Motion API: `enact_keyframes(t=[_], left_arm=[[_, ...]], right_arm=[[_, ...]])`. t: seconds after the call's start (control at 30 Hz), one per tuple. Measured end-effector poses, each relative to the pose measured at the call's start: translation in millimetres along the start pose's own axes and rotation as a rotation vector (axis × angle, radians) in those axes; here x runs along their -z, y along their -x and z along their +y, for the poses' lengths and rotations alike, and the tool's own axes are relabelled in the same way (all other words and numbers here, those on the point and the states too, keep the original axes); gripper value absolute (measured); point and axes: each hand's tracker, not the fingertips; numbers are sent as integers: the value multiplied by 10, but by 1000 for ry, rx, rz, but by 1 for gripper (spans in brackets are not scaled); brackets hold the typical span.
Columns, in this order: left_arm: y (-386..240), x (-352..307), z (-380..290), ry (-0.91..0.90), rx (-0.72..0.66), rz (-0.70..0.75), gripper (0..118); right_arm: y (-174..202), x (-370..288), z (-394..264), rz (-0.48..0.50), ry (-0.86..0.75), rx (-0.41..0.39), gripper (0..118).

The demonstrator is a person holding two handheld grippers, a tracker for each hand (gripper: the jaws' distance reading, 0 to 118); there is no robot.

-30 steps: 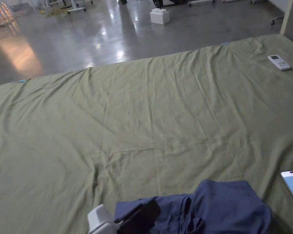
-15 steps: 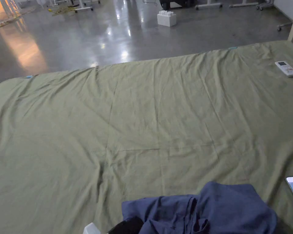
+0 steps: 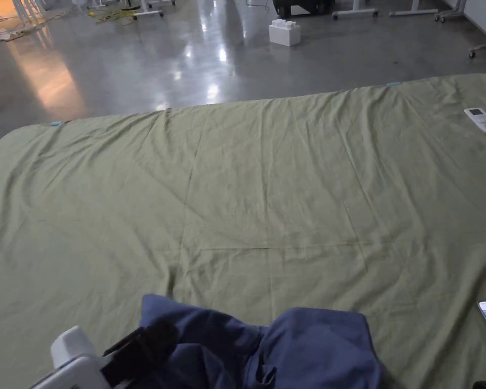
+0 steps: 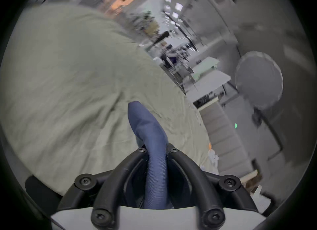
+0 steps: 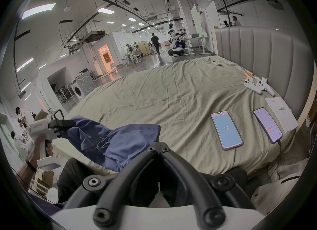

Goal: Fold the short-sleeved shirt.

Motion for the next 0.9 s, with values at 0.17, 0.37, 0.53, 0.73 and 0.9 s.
enact_keyframes(t=[0.17,0.37,0.53,0.73,0.9], left_arm=[[-975,662,-528,150,239,-78,16],[-1491,1575,-1375,387,579,70,21],[-1532,1338,-1333,359,570,-52,78],[-1240,817,-728,117,214,-57,69],[-979,1277,-805,239,61,-126,1]], right_arm=[[3,-103,-22,-6,-13,10,0],[-127,-314,-107,-74,-26,22,0],[-304,-358,-217,-102,-11,71,0],[-353,-317,-235,-95,-9,104,0],[-322,-295,-243,-79,-6,109,0]])
